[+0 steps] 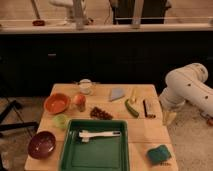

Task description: Place grapes in tray

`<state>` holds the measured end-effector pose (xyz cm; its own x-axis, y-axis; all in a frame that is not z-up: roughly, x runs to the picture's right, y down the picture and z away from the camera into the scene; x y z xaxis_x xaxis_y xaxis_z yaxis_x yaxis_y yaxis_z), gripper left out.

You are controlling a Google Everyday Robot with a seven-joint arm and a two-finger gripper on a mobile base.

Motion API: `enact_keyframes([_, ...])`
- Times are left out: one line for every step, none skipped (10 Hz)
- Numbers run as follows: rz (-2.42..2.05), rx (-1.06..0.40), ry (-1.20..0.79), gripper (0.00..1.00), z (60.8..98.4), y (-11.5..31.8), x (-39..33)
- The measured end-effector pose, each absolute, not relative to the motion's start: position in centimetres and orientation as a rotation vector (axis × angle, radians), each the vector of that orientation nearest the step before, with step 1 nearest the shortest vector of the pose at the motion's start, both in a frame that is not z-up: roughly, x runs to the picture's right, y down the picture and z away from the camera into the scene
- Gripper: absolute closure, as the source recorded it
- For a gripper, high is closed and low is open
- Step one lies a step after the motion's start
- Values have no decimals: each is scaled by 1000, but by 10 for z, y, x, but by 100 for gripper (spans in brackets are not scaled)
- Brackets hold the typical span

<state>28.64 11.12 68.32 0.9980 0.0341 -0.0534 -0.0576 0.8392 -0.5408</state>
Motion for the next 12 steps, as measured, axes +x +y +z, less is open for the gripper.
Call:
enact_keyframes([48, -573, 42, 20, 683, 111, 286])
enact_keyframes([48, -573, 42, 20, 683, 111, 286])
enact_keyframes([48, -573, 42, 20, 683, 111, 286])
enact_keyframes([48, -573, 42, 20, 683, 111, 286])
enact_keyframes([48, -573, 42, 20, 683, 111, 286])
enact_keyframes([48, -573, 42, 20, 683, 111, 286])
enact_keyframes([49, -573, 42, 20, 683, 111, 286])
enact_keyframes([51, -567, 38, 20, 683, 111, 286])
enact_keyframes([74, -544, 33, 20, 683, 108, 283])
enact_keyframes([120, -514, 16, 20, 682, 104, 276])
enact_keyframes([151, -498, -7, 20, 683, 99, 264])
enact_keyframes([185, -492, -41, 20, 686, 93, 248])
